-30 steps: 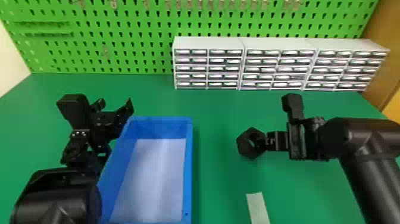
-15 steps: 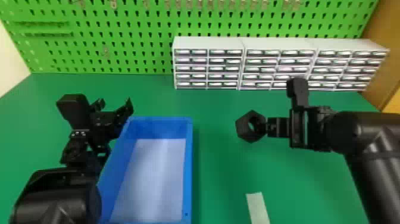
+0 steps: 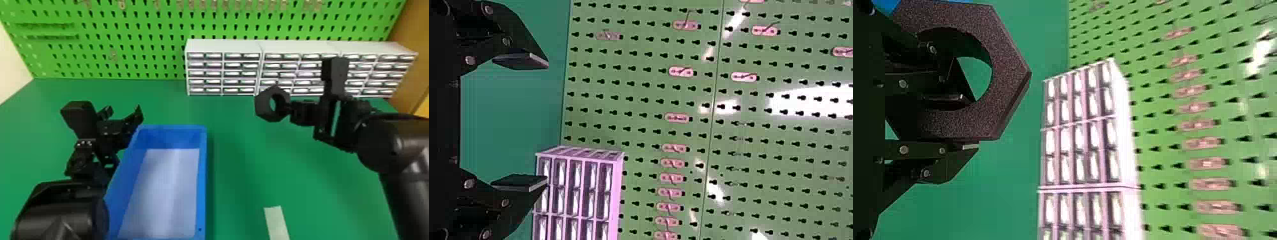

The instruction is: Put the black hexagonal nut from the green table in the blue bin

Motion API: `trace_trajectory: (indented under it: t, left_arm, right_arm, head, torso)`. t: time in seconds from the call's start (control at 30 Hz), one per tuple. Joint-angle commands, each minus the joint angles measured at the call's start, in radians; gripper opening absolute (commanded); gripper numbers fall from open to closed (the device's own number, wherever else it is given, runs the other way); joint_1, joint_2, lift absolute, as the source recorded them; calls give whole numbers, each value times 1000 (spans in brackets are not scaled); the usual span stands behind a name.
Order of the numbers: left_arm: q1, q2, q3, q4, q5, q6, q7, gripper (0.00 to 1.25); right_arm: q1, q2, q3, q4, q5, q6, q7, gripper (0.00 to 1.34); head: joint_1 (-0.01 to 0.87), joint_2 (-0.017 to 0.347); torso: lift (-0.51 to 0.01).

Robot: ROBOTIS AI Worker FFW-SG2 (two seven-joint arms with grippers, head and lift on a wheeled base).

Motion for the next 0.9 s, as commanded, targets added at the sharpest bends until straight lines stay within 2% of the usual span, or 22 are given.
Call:
trace_trajectory:
  t: [0.0, 0.23, 0.67, 0.87]
  left_arm:
    - [0, -3, 0, 0, 3, 0, 1, 815]
    - [-1, -3, -2, -1, 6, -1, 3, 815]
    - [-4, -3, -5, 0, 9, -1, 9, 813]
    - [-3, -3, -8, 0, 9, -1, 11, 813]
  right_arm:
    - [29, 2, -1, -27, 18, -97, 0, 279]
    - [67, 10, 14, -49, 49, -249, 0, 276]
    - [146, 42, 16, -57, 98, -493, 0, 278]
    - [184, 48, 32, -57, 166, -631, 0, 278]
  head:
    - [686, 51]
    - [686, 51]
    - [686, 51]
    - [686, 51]
  torso:
    - [-97]
    - [-97]
    - [-97]
    - [-97]
